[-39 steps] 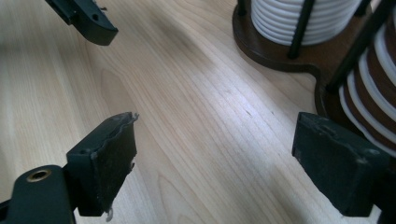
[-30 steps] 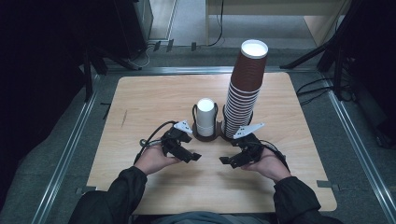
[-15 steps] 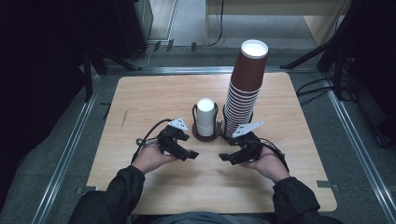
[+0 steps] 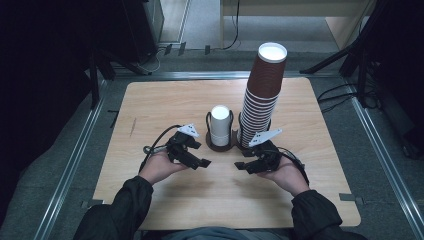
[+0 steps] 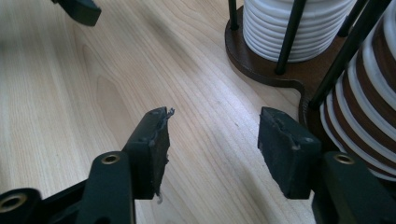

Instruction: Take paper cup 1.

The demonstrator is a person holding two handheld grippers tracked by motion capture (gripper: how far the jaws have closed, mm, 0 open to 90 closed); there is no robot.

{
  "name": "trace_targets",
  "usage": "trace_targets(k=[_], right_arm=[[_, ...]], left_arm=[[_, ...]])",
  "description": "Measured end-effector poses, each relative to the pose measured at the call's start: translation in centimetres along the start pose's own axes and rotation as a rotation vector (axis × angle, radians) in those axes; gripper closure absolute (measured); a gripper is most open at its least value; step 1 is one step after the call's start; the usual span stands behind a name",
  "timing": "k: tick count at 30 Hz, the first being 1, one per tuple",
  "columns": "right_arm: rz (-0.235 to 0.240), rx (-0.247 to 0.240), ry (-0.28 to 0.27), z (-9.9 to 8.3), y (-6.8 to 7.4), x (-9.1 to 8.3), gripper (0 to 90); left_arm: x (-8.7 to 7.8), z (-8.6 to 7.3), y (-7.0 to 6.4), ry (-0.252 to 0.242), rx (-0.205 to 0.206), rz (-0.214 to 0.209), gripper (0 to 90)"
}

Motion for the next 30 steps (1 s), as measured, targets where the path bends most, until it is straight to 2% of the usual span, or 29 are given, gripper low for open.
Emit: trace_targets(k=[3,12,13,15,17,19,26,30], right_arm=[[0.000,0.006,-0.010,0.2,0.1,0.0,49.6],[-0.022,0.057,-0.035,0.8,0.1,-0.2,59.1],[-0.023,0.058,-0.038,0.8,0.2,-0.2,60.1],[-0.030,0.051,-0.040,0.9,0.2,-0.3,62.2],[-0.029,0.052,-0.041,0.9,0.3,-0.4,64.6],[-0.031,0.052,-0.044,1.0,0.3,-0.4,66.9],[-0.037,0.062,-0.057,1.7,0.6,-0.1,76.3],[-0.043,0.067,-0.058,2.2,0.9,0.3,82.5]], left_arm=[[-0.5,0.1,0.3,-0.004,0.005,0.017,15.5],[-1.7,0.7,1.2,-0.039,-0.018,-0.001,15.4],[-1.7,0.8,1.1,-0.040,-0.016,0.003,15.4],[-1.8,0.9,1.2,-0.022,0.012,0.004,15.1],[-2.1,1.1,1.4,-0.011,0.040,0.034,14.6],[-2.3,1.5,1.8,-0.017,0.030,0.031,14.7],[-2.7,3.0,2.5,-0.023,0.038,0.031,14.7],[-2.9,3.6,3.0,-0.034,0.028,0.027,14.6]])
Point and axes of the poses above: each handheld gripper's, and its own axes: x roughly forward along the jaws, z roughly out of its top, y roughly to its left, the point moved 1 cm from there along x, roughly forward along the jaws, and after that the axes turned 3 degrees about -y, right-handed, at the moved point
